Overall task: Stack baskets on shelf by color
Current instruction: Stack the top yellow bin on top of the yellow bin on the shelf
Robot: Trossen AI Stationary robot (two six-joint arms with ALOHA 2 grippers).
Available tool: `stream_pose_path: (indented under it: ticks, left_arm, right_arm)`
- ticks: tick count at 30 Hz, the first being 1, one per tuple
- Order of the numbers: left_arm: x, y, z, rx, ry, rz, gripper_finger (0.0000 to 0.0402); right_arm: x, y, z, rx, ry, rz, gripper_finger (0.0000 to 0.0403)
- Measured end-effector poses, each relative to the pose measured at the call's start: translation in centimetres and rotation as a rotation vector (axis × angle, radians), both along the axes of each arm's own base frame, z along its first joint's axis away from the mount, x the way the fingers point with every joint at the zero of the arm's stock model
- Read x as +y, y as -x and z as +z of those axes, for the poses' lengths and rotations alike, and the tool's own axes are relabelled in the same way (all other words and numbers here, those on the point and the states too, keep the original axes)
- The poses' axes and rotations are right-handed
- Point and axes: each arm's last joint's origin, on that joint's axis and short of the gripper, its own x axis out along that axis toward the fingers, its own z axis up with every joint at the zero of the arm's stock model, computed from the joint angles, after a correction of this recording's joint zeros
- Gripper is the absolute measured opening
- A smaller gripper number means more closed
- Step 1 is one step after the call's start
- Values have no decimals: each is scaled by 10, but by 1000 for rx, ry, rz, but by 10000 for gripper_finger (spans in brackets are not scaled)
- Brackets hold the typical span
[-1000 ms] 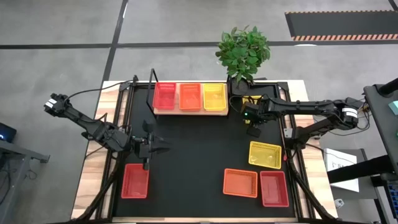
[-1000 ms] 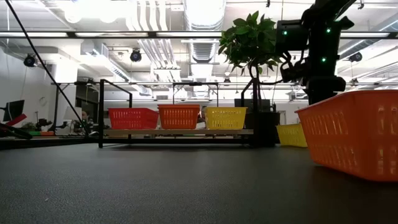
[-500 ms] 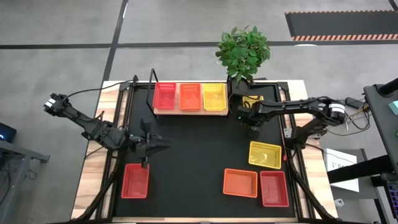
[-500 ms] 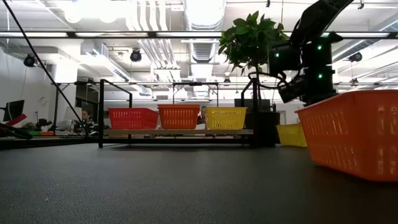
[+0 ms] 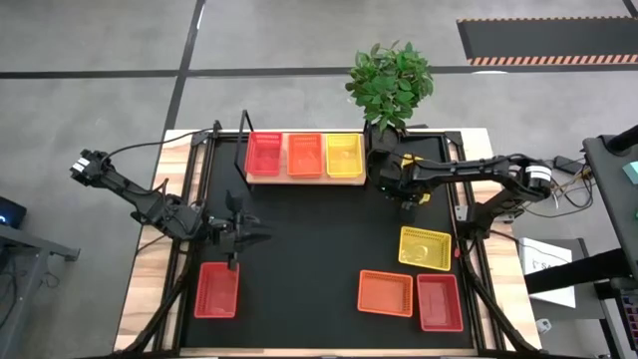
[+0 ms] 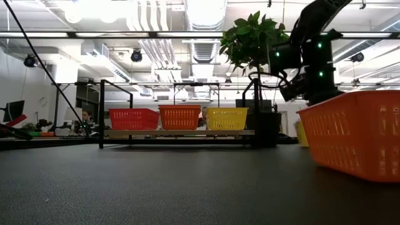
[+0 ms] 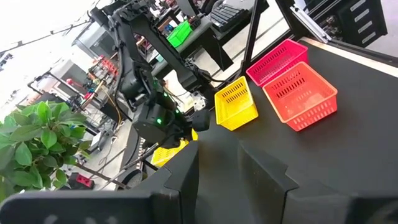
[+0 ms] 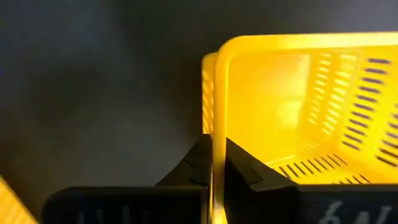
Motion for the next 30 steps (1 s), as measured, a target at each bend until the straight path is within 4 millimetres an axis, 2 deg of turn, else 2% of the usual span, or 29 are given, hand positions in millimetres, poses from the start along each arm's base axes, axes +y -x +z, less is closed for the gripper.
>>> stream_pose_path:
  ticks: [9, 14, 21, 25, 30]
  left_arm:
    - [0, -1, -1, 3, 0, 0, 96]
    - [0, -1, -1, 3, 24, 4, 96]
    - [0, -1, -1, 3, 24, 5, 96]
    - [0, -1, -1, 3, 24, 5, 96]
    - [0, -1, -1, 3, 22, 4, 96]
  right_arm:
    - [15, -13, 48, -29, -13, -8, 8]
    - [35, -25, 83, -69, -7, 23, 8]
    - [67, -41, 123, -219, -2, 68, 8]
    - [87, -50, 136, -282, -15, 75, 8]
    - [120, -70, 136, -287, -99, 125, 8]
